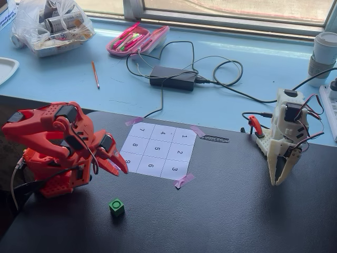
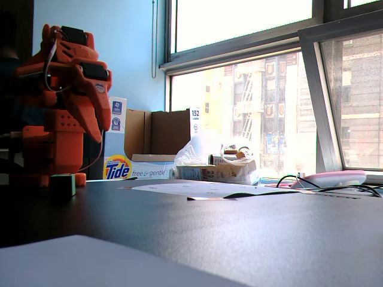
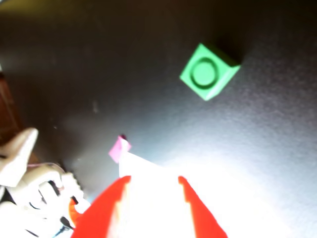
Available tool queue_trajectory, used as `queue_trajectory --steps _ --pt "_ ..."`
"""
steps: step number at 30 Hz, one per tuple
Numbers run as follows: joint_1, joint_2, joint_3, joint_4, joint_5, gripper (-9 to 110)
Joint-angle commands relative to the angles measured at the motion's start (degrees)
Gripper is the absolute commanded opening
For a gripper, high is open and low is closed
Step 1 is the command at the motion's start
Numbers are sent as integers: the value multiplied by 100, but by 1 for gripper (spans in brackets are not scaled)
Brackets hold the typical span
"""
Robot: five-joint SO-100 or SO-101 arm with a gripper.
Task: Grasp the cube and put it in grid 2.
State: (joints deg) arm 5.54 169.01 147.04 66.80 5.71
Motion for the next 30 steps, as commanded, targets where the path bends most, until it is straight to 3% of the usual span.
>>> queue_trajectory --steps 1,17,30 --pt "325 -914 -800 -114 70 17" --pt "1292 -3463 -1195 -703 439 32" --pt "1468 -4043 -967 -1063 554 32"
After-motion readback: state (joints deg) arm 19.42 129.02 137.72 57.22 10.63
